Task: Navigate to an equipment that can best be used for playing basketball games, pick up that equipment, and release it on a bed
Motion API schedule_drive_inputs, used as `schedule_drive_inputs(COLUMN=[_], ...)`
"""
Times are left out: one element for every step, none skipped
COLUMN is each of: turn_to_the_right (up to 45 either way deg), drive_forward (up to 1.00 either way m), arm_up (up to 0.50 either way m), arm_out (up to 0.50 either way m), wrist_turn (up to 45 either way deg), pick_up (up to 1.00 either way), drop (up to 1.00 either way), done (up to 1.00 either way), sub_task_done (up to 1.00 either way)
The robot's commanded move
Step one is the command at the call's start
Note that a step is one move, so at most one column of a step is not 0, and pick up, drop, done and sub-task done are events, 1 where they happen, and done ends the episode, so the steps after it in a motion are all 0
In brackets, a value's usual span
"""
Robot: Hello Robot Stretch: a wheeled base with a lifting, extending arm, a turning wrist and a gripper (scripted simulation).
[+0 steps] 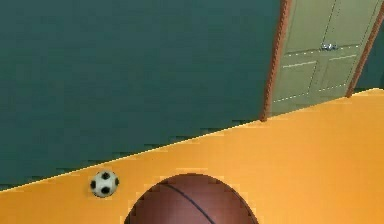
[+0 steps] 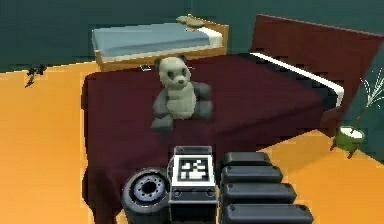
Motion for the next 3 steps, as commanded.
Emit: schedule_drive_inputs(turn_to_the_right=[0.0,21.0,0.0], drive_forward=[0.45,0.00,0.40], arm_up=[0.00,0.00,0.00], arm_out=[0.00,0.00,0.00], wrist_turn=[0.0,0.0,0.0], pick_up=[0.00,0.00,0.00], drop=[0.00,0.00,0.00], done=[0.00,0.00,0.00], sub_task_done=[0.00,0.00,0.00])
